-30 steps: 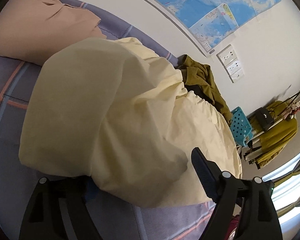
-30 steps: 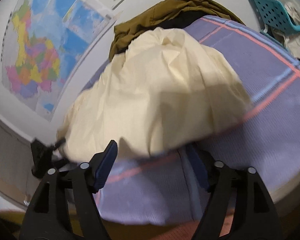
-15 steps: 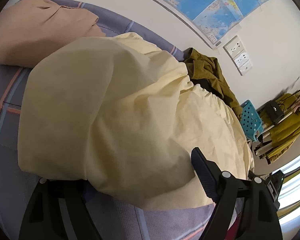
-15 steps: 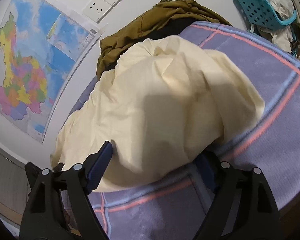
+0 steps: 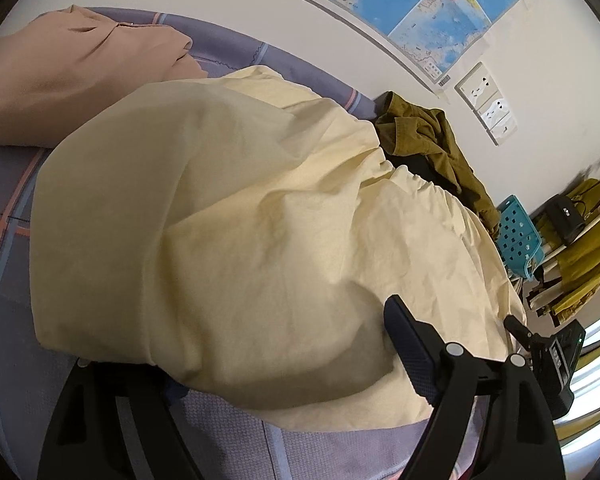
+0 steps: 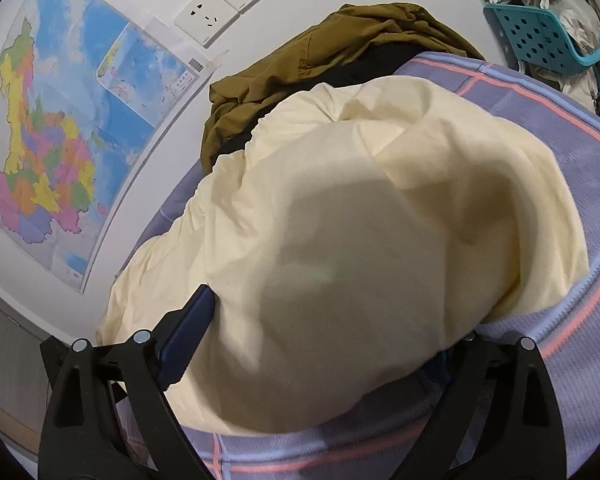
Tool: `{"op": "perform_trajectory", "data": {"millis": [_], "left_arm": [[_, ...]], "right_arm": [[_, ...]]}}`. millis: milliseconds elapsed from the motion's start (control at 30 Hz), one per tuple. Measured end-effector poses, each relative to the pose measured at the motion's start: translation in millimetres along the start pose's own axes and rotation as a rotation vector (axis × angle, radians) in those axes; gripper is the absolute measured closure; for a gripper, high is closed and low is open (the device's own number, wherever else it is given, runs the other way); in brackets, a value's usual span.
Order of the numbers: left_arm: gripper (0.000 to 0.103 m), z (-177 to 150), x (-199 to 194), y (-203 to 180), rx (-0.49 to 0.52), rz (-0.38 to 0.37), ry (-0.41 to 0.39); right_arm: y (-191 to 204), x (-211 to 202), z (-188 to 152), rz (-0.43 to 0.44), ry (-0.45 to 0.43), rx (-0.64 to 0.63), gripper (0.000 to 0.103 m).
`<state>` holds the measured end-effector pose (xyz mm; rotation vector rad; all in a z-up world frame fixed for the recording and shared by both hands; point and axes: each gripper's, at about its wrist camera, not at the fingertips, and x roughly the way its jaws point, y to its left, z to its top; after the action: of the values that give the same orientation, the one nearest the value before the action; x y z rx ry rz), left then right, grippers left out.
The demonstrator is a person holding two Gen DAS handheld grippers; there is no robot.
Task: Fold large clothes
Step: 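Lift the cream jacket bundle off the bed with both tools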
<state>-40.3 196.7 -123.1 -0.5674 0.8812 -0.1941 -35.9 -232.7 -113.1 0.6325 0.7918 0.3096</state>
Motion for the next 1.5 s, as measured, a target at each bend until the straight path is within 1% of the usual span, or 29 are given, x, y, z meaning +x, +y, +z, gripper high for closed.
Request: {"op": "perform_trajectory", "data": {"millis": [100, 133, 200, 267, 300, 333, 367, 400, 433, 500, 600, 667, 733, 900, 967, 1000, 1033, 1067, 1133, 1200, 1233, 1267, 1333, 1400, 1467, 1500], "left_arm": [[0.02, -0.7, -0.1, 1.4, -0.001, -0.012, -0.003], [0.018, -0.8, 1.3, 0.3, 0.004, -0.018, -0.002], [0.014, -1.1, 4.1, -3.1, 0.026, -0.017, -0.005], [0.012, -1.7, 7.5, -7.9, 0.054, -0.004, -0.014], [0.012, -1.6, 8.5, -8.7, 0.056, -0.001, -0.019], [0.012, -0.9, 9.6, -9.0, 0.055, 0.002, -0.024], [0.012, -0.3, 10.2, -9.6, 0.053, 0.003, -0.026], [0.012, 1.1, 11.1, -9.6, 0.049, 0.006, -0.026], [0.012, 1.4, 11.4, -9.7, 0.05, 0.012, -0.025], [0.016, 2.1, 11.9, -10.9, 0.05, 0.027, -0.023], [0.029, 1.8, 9.4, -8.1, 0.045, 0.043, -0.03], [0.039, 2.8, 8.3, -5.3, 0.033, 0.041, -0.032], [0.043, 3.5, 8.1, -2.9, 0.026, 0.039, -0.03], [0.042, 4.5, 9.1, -2.8, 0.028, 0.04, -0.019], [0.042, 5.2, 9.7, -2.4, 0.025, 0.038, -0.016], [0.043, 5.5, 10.1, -2.8, 0.029, 0.039, -0.013], [0.045, 5.4, 10.0, -3.0, 0.031, 0.04, -0.009], [0.049, 5.9, 10.1, -4.2, 0.035, 0.041, -0.007], [0.054, 7.5, 8.3, -8.5, 0.056, 0.042, -0.009], [0.059, 10.2, 5.7, -13.6, 0.078, 0.045, -0.013], [0.063, 12.2, 2.1, -16.5, 0.085, 0.046, -0.022], [0.066, 13.8, -1.9, -18.9, 0.093, 0.041, -0.032], [0.069, 16.6, -10.1, -22.2, 0.101, 0.023, -0.044], [0.068, 17.2, -18.4, -21.1, 0.112, -0.013, -0.047], [0.061, 18.0, -13.8, -13.6, 0.104, -0.034, -0.012], [0.06, 18.4, -8.9, -9.8, 0.091, -0.038, 0.006]], "right_arm": [[3.4, 5.5, 2.6, -0.002, -0.003, -0.009, 0.009], [5.9, 8.7, 3.5, -0.009, 0.001, -0.022, 0.009], [9.1, 13.2, 4.5, -0.016, 0.001, -0.031, 0.009], [11.1, 18.2, 7.4, -0.016, 0.009, -0.033, 0.012], [11.0, 19.8, 8.5, -0.01, 0.012, -0.028, 0.021], [10.5, 23.1, 10.1, 0.005, 0.028, -0.024, 0.034], [8.9, 26.7, 11.3, 0.028, 0.047, -0.016, 0.04], [7.5, 29.0, 11.4, 0.043, 0.059, -0.007, 0.049], [6.5, 31.0, 11.4, 0.059, 0.068, -0.005, 0.054], [6.6, 31.9, 10.3, 0.074, 0.072, -0.009, 0.057], [6.5, 32.7, 10.6, 0.085, 0.077, -0.004, 0.057], [7.2, 33.5, 12.1, 0.093, 0.083, 0.003, 0.056], [8.7, 34.1, 12.6, 0.093, 0.085, -0.002, 0.053], [15.8, 39.7, 16.5, 0.09, 0.098, -0.025, 0.048], [17.9, 41.9, 17.6, 0.085, 0.103, -0.034, 0.051], [18.6, 43.6, 17.7, 0.087, 0.111, -0.046, 0.056], [17.9, 44.6, 17.9, 0.092, 0.117, -0.048, 0.063], [17.2, 45.5, 18.4, 0.109, 0.126, -0.046, 0.067], [18.5, 44.1, 20.1, 0.136, 0.134, -0.054, 0.078], [24.0, 40.5, 21.8, 0.151, 0.135, -0.074, 0.084], [28.3, 36.8, 22.8, 0.164, 0.133, -0.081, 0.086], [31.2, 33.6, 23.3, 0.172, 0.128, -0.087, 0.086], [37.1, 25.7, 24.0, 0.195, 0.127, -0.096, 0.087], [37.8, 21.1, 23.5, 0.212, 0.134, -0.083, 0.086], [32.3, 23.8, 21.2, 0.179, 0.169, -0.065, 0.081], [29.6, 27.4, 19.0, 0.17, 0.183, -0.065, 0.077]]}}
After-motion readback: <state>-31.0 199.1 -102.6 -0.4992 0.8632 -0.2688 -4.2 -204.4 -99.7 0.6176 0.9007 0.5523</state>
